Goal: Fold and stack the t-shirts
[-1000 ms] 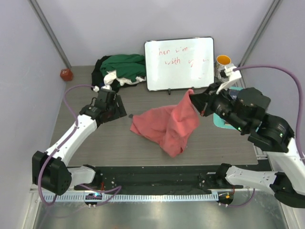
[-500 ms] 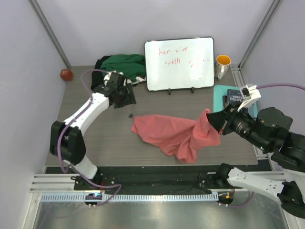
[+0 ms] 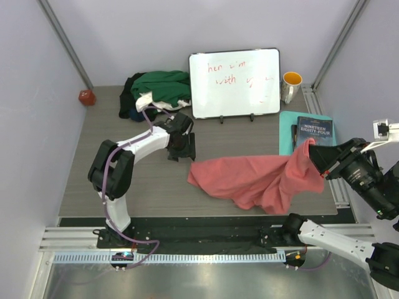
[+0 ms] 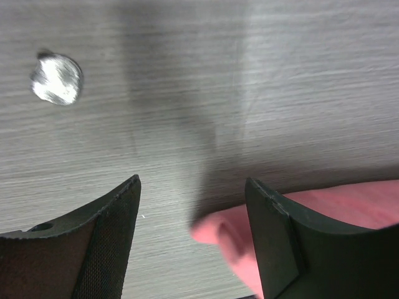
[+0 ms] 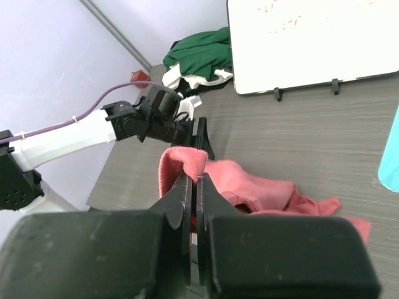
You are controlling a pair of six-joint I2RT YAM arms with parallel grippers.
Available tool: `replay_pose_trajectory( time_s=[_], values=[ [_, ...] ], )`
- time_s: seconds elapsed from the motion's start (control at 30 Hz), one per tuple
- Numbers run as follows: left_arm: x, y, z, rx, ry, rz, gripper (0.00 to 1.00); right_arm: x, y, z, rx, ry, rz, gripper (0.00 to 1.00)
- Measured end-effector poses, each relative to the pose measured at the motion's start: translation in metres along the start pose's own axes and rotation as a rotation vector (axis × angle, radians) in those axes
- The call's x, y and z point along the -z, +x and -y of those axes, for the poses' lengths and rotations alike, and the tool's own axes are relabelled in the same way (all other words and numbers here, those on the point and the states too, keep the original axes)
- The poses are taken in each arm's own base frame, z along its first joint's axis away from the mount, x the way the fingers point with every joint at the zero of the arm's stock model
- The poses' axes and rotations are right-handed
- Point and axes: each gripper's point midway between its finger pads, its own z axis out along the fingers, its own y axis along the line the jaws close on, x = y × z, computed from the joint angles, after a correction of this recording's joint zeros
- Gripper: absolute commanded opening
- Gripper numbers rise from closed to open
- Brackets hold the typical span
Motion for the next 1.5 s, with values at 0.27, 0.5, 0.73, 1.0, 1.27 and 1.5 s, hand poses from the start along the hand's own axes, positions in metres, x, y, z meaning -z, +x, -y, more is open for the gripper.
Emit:
replay_pose_trajectory(
  time_s=[0.27,0.5,0.73,1.0,1.27,1.5],
  values=[
    [-0.01,0.025,-0.003,0.002,0.007,-0.059,0.69,-0.015,0.003,0.001,0.05,0.048,-0.02,0.01],
    [-0.003,0.052,0.007,-0.003,0.071,-0.058,0.71,-0.022,0.006,0.0,0.082,0.063,-0.036,0.01],
    [0.014,0.07,0.0,0.01,0.103,-0.035,0.71,-0.022,0.005,0.002,0.096,0.069,-0.033,0.01],
    [0.031,0.073,-0.009,0.039,0.112,0.035,0.72,-0.027,0.011,0.005,0.105,0.083,-0.042,0.01],
    [0.035,0.07,0.007,0.034,0.207,0.049,0.71,-0.031,0.017,0.007,0.114,0.094,-0.052,0.01],
    [0.017,0.101,-0.003,0.033,0.19,-0.03,0.7,-0.034,0.019,0.006,0.119,0.095,-0.059,0.01]
  ],
)
